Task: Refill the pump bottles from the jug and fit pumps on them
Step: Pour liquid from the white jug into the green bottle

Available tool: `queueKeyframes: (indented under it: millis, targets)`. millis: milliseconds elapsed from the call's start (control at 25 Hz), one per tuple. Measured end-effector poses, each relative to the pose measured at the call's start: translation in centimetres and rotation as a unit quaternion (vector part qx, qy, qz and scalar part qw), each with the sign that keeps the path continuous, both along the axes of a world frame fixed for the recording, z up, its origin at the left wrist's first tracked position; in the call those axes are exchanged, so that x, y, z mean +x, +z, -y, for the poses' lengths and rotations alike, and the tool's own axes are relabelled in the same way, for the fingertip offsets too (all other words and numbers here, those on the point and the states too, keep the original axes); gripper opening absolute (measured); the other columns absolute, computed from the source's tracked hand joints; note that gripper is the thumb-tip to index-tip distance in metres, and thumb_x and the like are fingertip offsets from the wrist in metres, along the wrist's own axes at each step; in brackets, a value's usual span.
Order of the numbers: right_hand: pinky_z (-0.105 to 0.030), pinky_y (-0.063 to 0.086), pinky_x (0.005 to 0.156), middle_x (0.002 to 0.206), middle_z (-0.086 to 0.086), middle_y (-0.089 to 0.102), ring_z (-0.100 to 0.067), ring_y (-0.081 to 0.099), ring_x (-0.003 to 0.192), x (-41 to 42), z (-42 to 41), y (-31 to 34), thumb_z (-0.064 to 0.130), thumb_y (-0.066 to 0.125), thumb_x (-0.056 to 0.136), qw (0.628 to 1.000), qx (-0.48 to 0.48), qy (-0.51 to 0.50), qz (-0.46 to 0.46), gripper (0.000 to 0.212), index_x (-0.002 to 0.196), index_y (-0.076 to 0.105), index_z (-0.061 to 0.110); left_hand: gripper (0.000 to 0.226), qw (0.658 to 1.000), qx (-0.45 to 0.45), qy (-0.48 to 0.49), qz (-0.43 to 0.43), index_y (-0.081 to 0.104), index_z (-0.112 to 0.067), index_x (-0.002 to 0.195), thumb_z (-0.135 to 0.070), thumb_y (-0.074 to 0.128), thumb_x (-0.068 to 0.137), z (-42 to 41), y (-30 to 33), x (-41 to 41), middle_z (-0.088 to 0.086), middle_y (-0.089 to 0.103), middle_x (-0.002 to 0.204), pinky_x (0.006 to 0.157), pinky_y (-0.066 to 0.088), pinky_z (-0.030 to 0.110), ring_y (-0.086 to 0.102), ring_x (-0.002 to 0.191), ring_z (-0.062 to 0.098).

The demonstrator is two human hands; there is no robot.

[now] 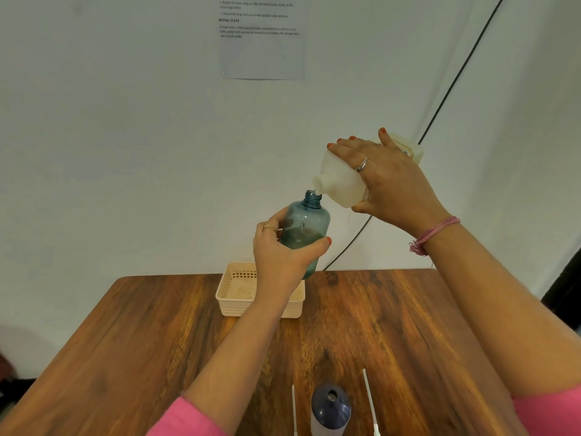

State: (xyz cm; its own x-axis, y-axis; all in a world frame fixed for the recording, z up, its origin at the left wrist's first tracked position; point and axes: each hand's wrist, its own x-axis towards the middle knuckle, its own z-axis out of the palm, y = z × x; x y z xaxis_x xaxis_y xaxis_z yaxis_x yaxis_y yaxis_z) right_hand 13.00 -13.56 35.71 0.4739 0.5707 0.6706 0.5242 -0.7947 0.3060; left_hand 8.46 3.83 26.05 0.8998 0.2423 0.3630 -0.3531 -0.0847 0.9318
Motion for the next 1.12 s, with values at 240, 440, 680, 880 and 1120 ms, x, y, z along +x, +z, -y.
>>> queueKeyframes:
  millis: [240, 440, 680, 880, 1120]
  targets:
    - [-0.050, 0.015, 0.109, 0.135, -0.018, 0.052, -0.036, 0.050, 0.124, 0.12, 0.02, -0.19, 0.012, 0.089, 0.053, 1.000, -0.001, -0.004, -0.005, 0.099, 0.140, 0.041, 0.009, 0.074, 1.000, -0.001, 0.000, -0.002, 0.046, -0.038, 0.116, -0.019, 0.089, 0.059, 0.06, -0.15, -0.05, -0.006, 0.050, 0.119, 0.087, 0.054, 0.028, 0.053, 0.106, 0.007]
    - [-0.052, 0.017, 0.109, 0.135, -0.019, 0.052, -0.036, 0.050, 0.124, 0.29, -0.05, -0.32, 0.012, 0.089, 0.052, 1.000, -0.006, -0.006, -0.007, 0.100, 0.139, 0.041, 0.008, 0.073, 1.000, 0.000, 0.000, 0.001, 0.046, -0.040, 0.114, -0.019, 0.089, 0.059, -0.05, -0.28, 0.00, -0.006, 0.049, 0.118, 0.084, 0.053, 0.022, 0.052, 0.102, 0.002]
    - [-0.053, 0.018, 0.109, 0.134, -0.019, 0.053, -0.037, 0.051, 0.123, 0.40, -0.10, -0.36, 0.012, 0.089, 0.054, 1.000, -0.009, 0.000, 0.004, 0.097, 0.138, 0.042, 0.008, 0.074, 1.000, 0.002, 0.002, -0.002, 0.045, -0.039, 0.115, -0.020, 0.089, 0.059, -0.05, -0.41, 0.02, -0.006, 0.050, 0.119, 0.085, 0.053, 0.024, 0.052, 0.103, 0.003]
    - [-0.051, 0.016, 0.109, 0.134, -0.019, 0.053, -0.036, 0.051, 0.123, 0.50, -0.11, -0.27, 0.014, 0.089, 0.055, 1.000, -0.015, 0.002, 0.012, 0.095, 0.139, 0.042, 0.008, 0.074, 1.000, 0.005, 0.000, -0.002, 0.045, -0.040, 0.116, -0.021, 0.089, 0.059, -0.08, -0.39, -0.01, -0.006, 0.050, 0.119, 0.085, 0.053, 0.024, 0.052, 0.103, 0.002]
    - [-0.050, 0.016, 0.109, 0.135, -0.017, 0.053, -0.035, 0.051, 0.123, 0.64, -0.20, -0.22, 0.014, 0.089, 0.056, 0.999, -0.025, 0.000, 0.022, 0.095, 0.139, 0.042, 0.009, 0.070, 1.000, 0.008, -0.004, -0.002, 0.044, -0.045, 0.107, -0.021, 0.089, 0.059, -0.08, -0.35, -0.08, -0.008, 0.050, 0.115, 0.073, 0.047, 0.013, 0.052, 0.096, -0.003]
